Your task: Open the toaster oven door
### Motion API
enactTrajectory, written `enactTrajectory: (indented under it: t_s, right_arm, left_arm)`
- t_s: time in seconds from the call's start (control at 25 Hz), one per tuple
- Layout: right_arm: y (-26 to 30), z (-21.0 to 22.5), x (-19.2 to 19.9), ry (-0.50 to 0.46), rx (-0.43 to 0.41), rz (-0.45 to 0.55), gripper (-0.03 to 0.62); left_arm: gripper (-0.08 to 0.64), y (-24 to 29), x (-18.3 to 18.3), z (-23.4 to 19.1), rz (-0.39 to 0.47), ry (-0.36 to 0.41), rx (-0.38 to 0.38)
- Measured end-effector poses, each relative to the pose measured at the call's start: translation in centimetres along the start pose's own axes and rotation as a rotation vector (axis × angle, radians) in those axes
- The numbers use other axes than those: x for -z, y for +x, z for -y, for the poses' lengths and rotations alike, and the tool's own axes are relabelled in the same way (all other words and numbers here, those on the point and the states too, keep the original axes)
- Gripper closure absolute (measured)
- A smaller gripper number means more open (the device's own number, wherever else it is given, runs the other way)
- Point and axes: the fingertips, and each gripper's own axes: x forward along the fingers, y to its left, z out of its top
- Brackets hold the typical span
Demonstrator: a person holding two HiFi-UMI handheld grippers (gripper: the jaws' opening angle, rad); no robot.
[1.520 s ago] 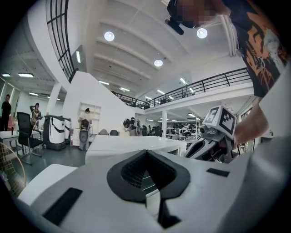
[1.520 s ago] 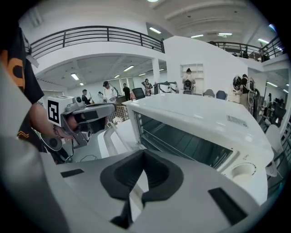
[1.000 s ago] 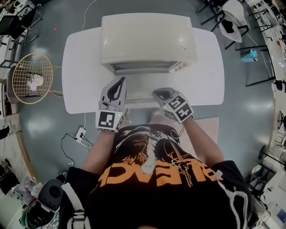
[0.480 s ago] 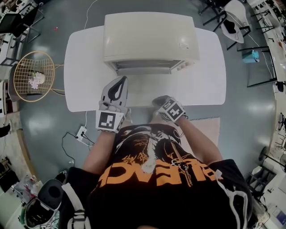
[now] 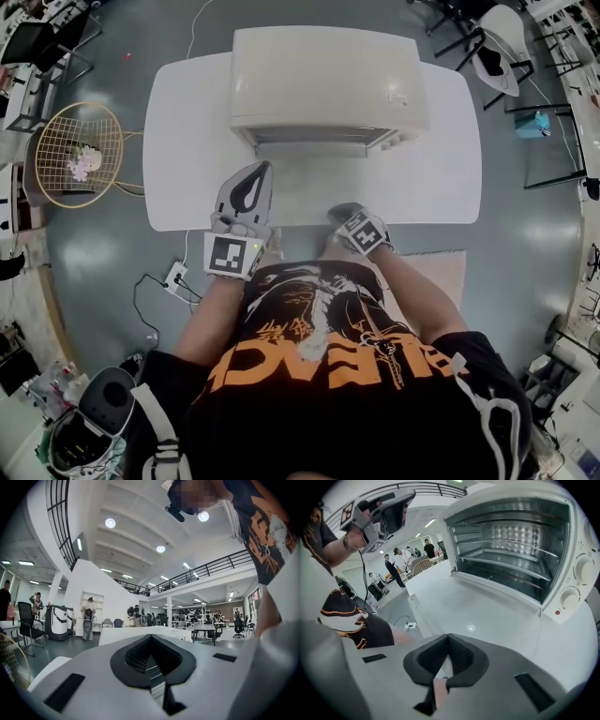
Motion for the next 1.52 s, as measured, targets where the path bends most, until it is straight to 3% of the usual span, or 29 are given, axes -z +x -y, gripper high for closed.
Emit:
enactTrajectory:
  t_s: [0.28, 0.44, 0.68, 1.0, 1.2, 1.36, 1.52]
  right_arm:
    - [-0.4, 0.2, -0.8, 0.021, 0.004, 0.001, 0.580]
    - [-2.4, 0.9, -6.5, 0.052, 0.015, 0.161, 0.580]
    - [-8.6, 1.6, -16.5, 0.014, 0.057, 0.384, 0.580]
    - [-20.5, -0.6, -25.9, -0.120, 0.133, 0.785, 0.580]
    - [-25.6, -1.8, -27.6, -0.187, 0.170, 0.933, 0.580]
    - [-29.2, -1.4, -27.2, -0.183, 0.230, 1.030, 0.580]
    - [-30.5, -0.9, -25.8, -0.190, 0.205, 1.048, 0.580]
  left_arm:
    - [0.540, 0.3, -0.2, 0.1, 0.012, -0.013, 0.002]
    - [0.540, 0.7, -0.3, 0.2, 0.015, -0.008, 0.009]
    - [0.540, 0.8, -0.4, 0.3, 0.006, -0.006, 0.006]
    - [0.540, 1.0, -3.6, 0.5, 0.031, -0.014, -0.029]
    - [0.540, 1.5, -6.9, 2.0, 0.079, 0.004, -0.027]
    - [0.540, 1.8, -8.1, 4.5, 0.076, 0.041, -0.045]
    - [0.540, 1.9, -8.7, 5.9, 0.070, 0.043, -0.087]
